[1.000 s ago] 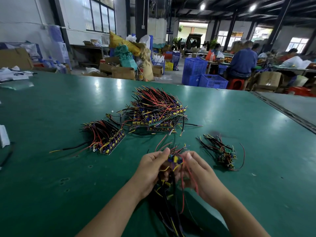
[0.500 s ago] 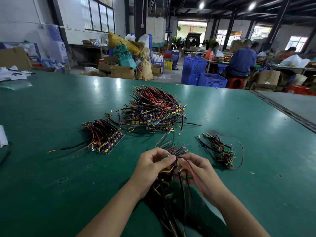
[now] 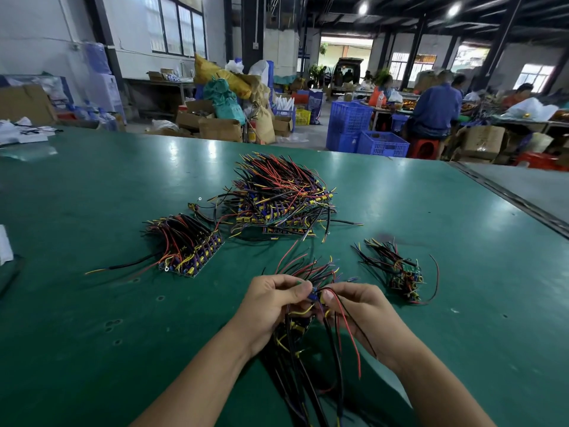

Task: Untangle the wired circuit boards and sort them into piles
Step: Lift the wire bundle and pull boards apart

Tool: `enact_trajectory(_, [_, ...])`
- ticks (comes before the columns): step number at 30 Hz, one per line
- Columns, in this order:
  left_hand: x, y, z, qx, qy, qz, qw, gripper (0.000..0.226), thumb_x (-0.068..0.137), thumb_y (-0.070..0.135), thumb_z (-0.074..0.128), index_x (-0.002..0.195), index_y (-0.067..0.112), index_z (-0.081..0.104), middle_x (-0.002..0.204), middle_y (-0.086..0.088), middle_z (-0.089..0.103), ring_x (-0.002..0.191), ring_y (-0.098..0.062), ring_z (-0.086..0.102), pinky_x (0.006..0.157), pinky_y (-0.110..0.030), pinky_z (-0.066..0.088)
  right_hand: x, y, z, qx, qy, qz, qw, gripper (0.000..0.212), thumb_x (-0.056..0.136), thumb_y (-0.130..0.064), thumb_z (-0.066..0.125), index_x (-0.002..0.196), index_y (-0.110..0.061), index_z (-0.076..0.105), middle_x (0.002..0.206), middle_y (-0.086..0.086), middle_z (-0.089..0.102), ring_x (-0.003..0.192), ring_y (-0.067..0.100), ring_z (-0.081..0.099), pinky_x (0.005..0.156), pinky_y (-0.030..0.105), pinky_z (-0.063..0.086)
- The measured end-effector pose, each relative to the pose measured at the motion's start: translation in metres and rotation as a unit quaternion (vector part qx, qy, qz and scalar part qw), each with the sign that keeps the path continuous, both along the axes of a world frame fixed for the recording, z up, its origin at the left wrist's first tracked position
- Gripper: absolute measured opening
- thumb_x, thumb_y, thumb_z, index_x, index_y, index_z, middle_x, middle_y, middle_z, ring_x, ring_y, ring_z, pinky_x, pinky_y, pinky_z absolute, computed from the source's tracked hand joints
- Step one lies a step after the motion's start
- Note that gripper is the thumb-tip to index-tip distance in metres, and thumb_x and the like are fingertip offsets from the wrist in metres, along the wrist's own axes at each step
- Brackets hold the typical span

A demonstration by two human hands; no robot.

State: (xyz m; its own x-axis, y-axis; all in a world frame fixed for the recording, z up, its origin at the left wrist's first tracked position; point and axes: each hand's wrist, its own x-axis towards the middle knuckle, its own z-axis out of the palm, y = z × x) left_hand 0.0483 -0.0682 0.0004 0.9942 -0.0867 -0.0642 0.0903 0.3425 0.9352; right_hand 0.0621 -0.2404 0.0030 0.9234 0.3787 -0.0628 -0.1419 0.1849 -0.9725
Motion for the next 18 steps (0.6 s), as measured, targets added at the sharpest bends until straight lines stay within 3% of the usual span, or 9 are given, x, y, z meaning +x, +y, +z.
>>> enact_trajectory(10, [0.003,0.002,0.002,-0.076,0.033,0.021,0.996,0.007,0.068,0.011,0.071,0.070,0.007,0.077,0.069,-0.007,0.067,0.057,-0.013,0.064,0.054,-0.025,0.056,0.006,-0.008,0.007,0.128,0.065,-0.024,0.989,0.012,0.077,-0.005,0.064,0.082,0.001,0.073,0.079,0.018,0.070,0.061,0.020,0.068,0.056,0.026,0.058])
enact_trajectory(14, [0.005,0.002,0.001,-0.080,0.063,0.040,0.994,0.013,0.076,0.015,0.067,0.078,0.004,0.074,0.073,-0.007,0.071,0.056,-0.013,0.066,0.052,-0.025,0.056,0.010,-0.011,0.007,0.132,0.070,-0.053,0.987,0.021,0.073,-0.008,0.065,0.090,0.003,0.072,0.083,0.020,0.070,0.063,0.022,0.068,0.056,0.027,0.057])
enact_trajectory(18, [0.006,0.004,0.002,-0.083,0.077,0.027,0.993,0.014,0.091,0.006,0.058,0.094,0.000,0.071,0.082,-0.012,0.073,0.060,-0.015,0.068,0.053,-0.027,0.056,0.010,-0.010,0.004,0.097,0.056,-0.066,0.992,0.020,0.074,-0.014,0.066,0.089,-0.005,0.074,0.085,0.016,0.072,0.066,0.020,0.068,0.060,0.027,0.058])
